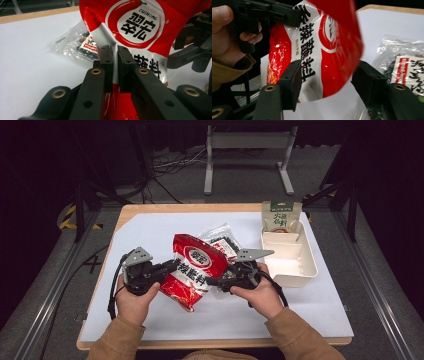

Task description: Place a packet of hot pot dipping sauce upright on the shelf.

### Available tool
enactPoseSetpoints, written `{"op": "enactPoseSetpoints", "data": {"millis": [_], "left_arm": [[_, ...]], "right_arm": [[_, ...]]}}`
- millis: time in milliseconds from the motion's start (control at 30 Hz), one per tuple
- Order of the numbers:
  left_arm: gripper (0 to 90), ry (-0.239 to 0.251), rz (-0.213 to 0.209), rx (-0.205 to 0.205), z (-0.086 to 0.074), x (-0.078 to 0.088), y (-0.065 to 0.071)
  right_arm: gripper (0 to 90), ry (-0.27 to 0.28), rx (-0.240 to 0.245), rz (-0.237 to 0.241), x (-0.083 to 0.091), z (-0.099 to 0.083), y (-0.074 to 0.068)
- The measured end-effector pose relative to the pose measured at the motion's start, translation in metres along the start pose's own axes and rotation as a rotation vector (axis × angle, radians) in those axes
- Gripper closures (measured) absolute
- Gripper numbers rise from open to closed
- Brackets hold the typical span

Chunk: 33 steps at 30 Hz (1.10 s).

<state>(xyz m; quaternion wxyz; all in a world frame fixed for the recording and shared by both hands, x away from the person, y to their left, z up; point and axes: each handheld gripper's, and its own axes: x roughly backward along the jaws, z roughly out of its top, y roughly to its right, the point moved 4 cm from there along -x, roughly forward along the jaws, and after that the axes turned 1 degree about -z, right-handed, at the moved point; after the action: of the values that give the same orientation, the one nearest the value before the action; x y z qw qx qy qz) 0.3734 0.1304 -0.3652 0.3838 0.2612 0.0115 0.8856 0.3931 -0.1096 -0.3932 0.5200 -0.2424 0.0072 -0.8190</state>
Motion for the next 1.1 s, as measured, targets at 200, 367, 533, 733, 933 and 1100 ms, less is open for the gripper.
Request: {"op": "enactPoseSetpoints", "data": {"millis": [200,367,533,733,933,1100], "left_arm": [[84.2,0.008,0.001,-0.004,-0.003,-0.001,0.001],[84.0,0.002,-0.001,-0.009,-0.005,-0.003,0.003],[83.8,-0.002,-0.01,-0.02,-0.007,-0.005,0.005],[83.2,-0.007,-0.03,-0.02,-0.01,-0.007,0.005],[82.1,-0.004,-0.05,-0.021,-0.011,-0.007,0.005],[80.7,0.008,-0.071,-0.025,-0.011,-0.007,0.006]], "right_arm": [[51.8,0.006,-0.058,0.055,-0.007,-0.008,0.002],[66.9,0.011,-0.084,0.064,-0.006,-0.007,0.005],[84.9,0.031,-0.097,0.07,0.0,-0.004,0.007],[89.7,0.032,-0.07,0.064,0.007,0.001,0.007],[89.9,0.035,-0.046,0.125,0.018,0.014,0.003],[89.9,-0.001,0.05,0.121,0.028,0.028,-0.003]]}}
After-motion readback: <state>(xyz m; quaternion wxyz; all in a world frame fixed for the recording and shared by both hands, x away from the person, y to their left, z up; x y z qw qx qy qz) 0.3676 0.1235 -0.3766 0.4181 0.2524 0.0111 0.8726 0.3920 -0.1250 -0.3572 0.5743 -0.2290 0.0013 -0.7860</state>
